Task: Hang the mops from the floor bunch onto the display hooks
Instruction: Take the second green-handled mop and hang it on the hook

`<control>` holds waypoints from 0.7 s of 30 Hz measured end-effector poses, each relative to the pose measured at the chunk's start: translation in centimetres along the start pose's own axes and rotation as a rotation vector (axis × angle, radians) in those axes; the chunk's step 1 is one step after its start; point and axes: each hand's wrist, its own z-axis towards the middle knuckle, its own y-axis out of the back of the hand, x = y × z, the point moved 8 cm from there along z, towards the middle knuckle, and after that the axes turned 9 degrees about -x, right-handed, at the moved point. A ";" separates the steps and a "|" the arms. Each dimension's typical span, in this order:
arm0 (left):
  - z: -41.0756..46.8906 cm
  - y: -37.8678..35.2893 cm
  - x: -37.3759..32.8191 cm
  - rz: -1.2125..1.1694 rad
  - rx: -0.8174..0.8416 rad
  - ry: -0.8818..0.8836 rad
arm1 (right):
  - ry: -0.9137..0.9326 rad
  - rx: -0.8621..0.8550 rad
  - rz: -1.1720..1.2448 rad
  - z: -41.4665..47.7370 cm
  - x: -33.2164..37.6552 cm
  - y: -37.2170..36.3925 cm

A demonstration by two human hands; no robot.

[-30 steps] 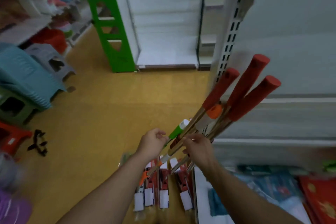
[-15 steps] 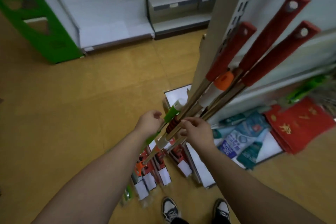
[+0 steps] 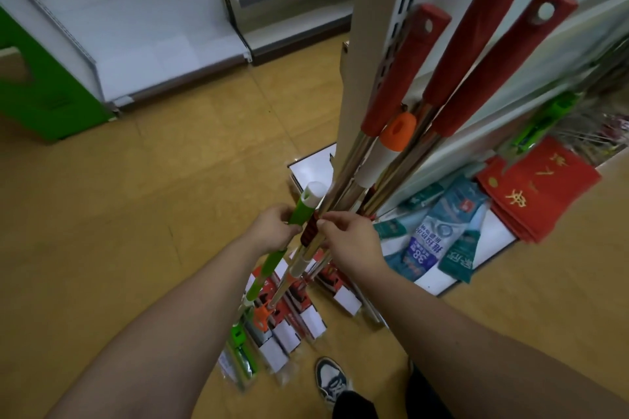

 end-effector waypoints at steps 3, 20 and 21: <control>-1.1 0.6 0.8 -0.035 -0.002 0.000 | 0.017 0.023 -0.029 -0.2 0.7 -1.5; -6.1 5.5 8.0 -0.314 -0.123 0.078 | 0.133 0.273 -0.106 -2.8 2.6 -10.0; -6.2 5.5 8.2 -0.307 -0.111 0.083 | 0.140 0.279 -0.100 -3.0 2.7 -10.0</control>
